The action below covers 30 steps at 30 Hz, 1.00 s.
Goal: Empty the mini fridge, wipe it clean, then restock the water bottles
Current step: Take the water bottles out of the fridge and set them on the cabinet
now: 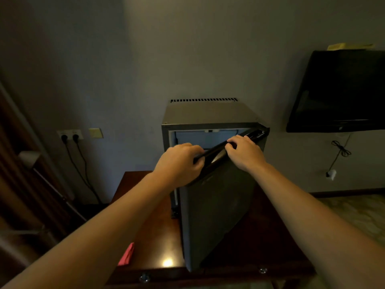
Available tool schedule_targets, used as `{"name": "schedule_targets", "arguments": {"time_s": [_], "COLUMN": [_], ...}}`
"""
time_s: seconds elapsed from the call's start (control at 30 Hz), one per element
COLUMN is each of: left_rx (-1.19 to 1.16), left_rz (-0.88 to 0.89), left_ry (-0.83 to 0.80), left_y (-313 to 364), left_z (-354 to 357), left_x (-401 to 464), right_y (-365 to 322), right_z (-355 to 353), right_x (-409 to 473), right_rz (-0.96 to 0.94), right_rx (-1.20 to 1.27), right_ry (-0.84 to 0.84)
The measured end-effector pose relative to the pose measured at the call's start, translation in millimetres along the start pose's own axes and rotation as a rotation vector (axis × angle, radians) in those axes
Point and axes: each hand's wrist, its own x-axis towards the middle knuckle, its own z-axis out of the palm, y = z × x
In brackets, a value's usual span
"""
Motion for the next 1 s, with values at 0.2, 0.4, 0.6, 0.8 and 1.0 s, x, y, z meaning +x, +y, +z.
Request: {"name": "schedule_targets", "arguments": {"time_s": [0.2, 0.4, 0.6, 0.8, 1.0], "left_rx": [-0.086, -0.241, -0.221, -0.18, -0.146], "left_rz": [-0.04, -0.109, -0.084, -0.069, -0.07], "left_ry": [0.048, -0.008, -0.046, -0.059, -0.058], "left_y": [16.6, 36.6, 51.7, 57.9, 50.4], "left_z": [-8.5, -2.4, 11.8, 23.9, 42.7], "left_x": [-26.1, -36.2, -37.4, -30.0, -15.0], "right_y": [6.5, 10.4, 27.1, 65.6, 93.9], "right_z": [-33.3, -68.6, -96.9, -97.2, -86.9], "right_x": [-39.7, -74.2, -98.5, -101.7, -93.6], "right_rz": [0.001, 0.096, 0.164, 0.281, 0.369], "right_rx": [-0.203, -0.474, -0.593, -0.55, -0.583], "right_ry": [-0.053, -0.145, -0.14, -0.105, -0.021]}}
